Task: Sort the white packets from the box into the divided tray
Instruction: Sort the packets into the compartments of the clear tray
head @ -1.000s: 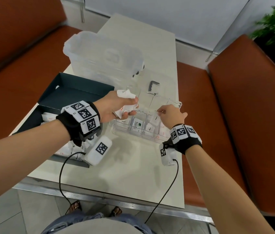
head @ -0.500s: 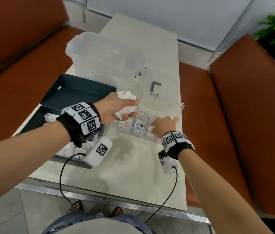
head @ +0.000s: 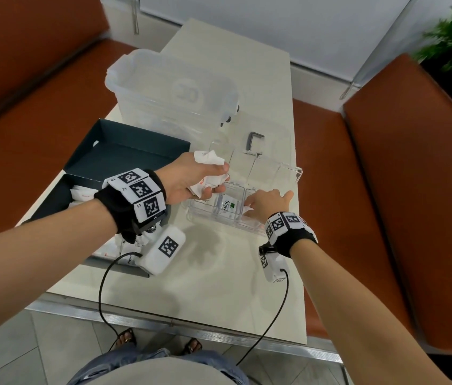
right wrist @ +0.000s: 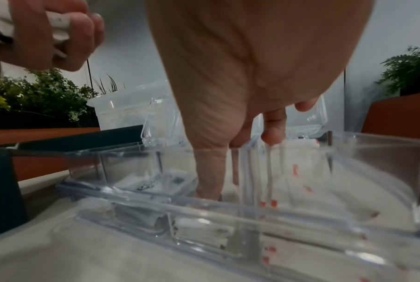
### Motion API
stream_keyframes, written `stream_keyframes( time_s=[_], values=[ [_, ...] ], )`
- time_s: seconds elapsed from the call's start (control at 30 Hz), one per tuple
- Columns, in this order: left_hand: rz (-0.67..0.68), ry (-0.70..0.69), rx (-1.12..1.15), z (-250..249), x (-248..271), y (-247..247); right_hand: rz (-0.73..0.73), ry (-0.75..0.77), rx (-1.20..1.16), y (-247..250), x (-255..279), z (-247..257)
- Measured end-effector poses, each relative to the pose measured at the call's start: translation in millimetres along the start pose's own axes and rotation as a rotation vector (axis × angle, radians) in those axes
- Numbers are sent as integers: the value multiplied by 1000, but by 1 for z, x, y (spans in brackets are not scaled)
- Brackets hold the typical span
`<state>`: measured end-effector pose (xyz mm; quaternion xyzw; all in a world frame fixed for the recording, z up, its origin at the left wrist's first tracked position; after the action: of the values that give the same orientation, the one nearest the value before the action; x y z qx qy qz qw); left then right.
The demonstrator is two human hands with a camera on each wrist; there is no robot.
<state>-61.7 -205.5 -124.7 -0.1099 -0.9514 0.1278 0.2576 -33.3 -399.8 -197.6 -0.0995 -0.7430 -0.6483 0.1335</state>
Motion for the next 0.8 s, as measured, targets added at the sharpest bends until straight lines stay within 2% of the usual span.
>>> stream_keyframes(
  time_s=[0.13, 0.27, 0.4, 0.53, 0.6, 0.67, 0.8],
  values=[
    [4, 8, -3, 1, 0, 0, -39, -13, -9, 1, 2, -1],
    [20, 23, -12, 2, 0, -2, -74, -22, -136, 12, 10, -7],
    [41, 45, 5, 2, -1, -6, -245, -24, -316, 46, 25, -13],
    [72, 36, 4, 3, -3, -13, -412, 59, -660, 87, 46, -9],
    [100, 18, -10, 3, -3, -18, -390, 134, -906, 98, 57, 2],
    [141, -3, -45, 3, -1, -23, -326, 191, -1040, 101, 64, 14],
    [218, -10, -78, 5, 3, -31, -283, 146, -1183, 99, 68, 14]
  ],
)
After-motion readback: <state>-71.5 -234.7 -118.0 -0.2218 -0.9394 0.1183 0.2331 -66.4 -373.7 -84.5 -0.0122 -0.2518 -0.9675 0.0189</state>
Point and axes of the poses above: each hand's wrist, its own x-axis away from the middle knuckle, its own y-axis out of the back of the hand, z = x × y, the point moved 5 cm from there along -x, towards the middle knuckle, and after that the axes turned 1 degree about x, right-handed, at the moved point
